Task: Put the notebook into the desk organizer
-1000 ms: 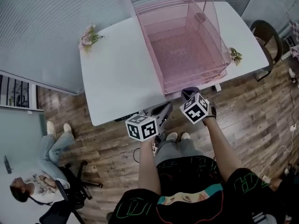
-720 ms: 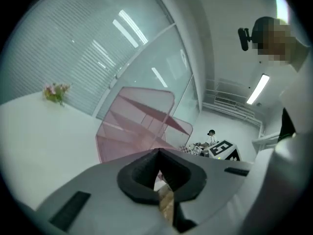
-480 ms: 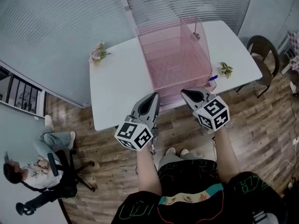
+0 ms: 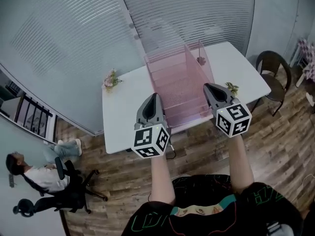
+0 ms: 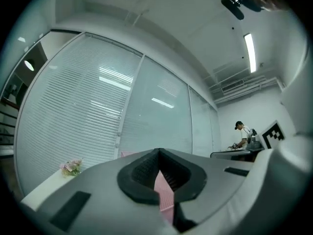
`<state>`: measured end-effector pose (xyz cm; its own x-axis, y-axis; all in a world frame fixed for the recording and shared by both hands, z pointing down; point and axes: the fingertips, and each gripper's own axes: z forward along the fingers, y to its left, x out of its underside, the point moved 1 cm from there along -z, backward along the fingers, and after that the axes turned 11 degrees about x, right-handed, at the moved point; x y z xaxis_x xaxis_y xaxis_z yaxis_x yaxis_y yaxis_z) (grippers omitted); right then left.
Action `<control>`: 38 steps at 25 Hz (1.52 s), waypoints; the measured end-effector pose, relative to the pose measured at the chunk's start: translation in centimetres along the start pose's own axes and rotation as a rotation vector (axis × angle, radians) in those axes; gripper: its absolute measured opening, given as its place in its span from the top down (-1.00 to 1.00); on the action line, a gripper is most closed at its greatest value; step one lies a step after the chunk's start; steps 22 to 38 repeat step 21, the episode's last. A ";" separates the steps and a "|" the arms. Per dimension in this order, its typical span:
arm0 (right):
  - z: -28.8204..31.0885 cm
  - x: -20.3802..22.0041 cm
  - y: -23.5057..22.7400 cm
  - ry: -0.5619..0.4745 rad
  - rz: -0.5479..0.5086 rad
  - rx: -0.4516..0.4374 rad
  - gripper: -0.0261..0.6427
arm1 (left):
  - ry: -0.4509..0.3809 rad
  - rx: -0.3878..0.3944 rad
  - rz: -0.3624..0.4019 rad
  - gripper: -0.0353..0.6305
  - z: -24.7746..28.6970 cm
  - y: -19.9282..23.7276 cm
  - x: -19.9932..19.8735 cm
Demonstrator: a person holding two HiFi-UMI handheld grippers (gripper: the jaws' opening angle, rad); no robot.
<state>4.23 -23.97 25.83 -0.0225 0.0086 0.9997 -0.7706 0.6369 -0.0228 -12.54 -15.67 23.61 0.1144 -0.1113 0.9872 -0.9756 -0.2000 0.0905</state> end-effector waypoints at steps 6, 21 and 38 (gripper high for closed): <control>-0.6 -1.1 -1.4 -0.017 -0.008 0.044 0.92 | -0.007 -0.023 0.018 0.90 0.6 -0.7 -0.5; -0.7 -2.4 -1.0 -0.064 -0.048 0.011 0.92 | -0.006 0.007 0.054 0.90 1.2 -2.1 -0.2; -0.7 -2.4 -1.0 -0.064 -0.048 0.011 0.92 | -0.006 0.007 0.054 0.90 1.2 -2.1 -0.2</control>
